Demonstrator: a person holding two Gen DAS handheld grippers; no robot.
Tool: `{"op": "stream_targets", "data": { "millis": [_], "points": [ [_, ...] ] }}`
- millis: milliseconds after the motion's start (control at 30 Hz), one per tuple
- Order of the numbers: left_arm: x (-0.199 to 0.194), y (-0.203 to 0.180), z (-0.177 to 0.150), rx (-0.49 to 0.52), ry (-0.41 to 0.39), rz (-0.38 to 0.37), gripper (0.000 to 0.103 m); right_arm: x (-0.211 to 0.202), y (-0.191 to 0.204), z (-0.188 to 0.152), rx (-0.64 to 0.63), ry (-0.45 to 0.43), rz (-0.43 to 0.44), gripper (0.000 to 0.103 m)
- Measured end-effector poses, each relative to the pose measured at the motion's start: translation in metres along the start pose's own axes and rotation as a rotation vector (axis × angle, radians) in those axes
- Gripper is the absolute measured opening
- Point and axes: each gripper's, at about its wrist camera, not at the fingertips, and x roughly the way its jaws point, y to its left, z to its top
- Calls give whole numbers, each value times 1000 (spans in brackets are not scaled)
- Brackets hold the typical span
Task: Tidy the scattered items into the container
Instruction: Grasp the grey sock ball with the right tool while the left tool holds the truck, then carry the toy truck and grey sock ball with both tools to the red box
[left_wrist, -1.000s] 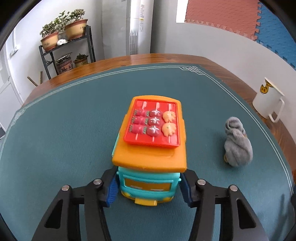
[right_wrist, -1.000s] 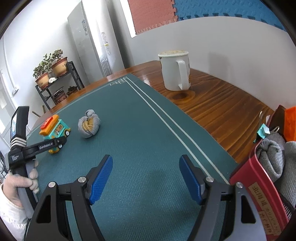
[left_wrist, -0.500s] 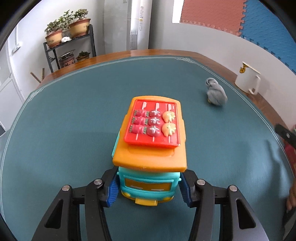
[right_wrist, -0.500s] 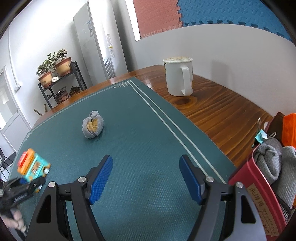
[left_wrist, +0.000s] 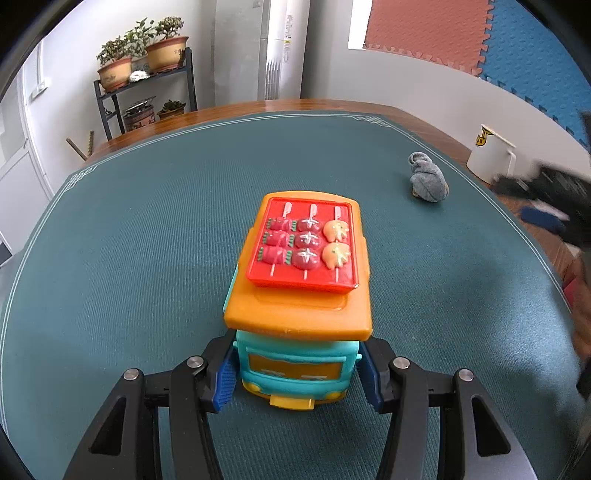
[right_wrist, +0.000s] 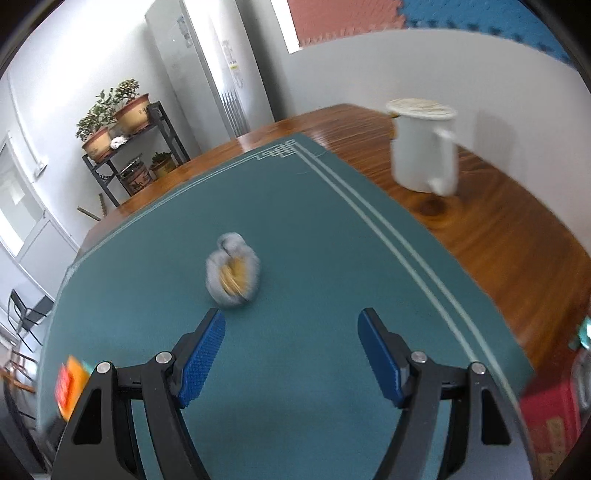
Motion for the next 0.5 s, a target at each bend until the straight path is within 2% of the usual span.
{"op": "stream_targets", "data": {
  "millis": [200,333,433,500],
  "points": [
    [1,0,0,2,1,0,56,51,29,23,40,75,-5,78],
    [1,0,1,1,1,-1,56,69,36,21,43,91,-3,70],
    [1,-1,1,2,1,-1,56,67,44,17,3,80,24,44],
    [1,-2,0,2,1,-1,56,64,52,14,-34,73,10,42]
  ]
}}
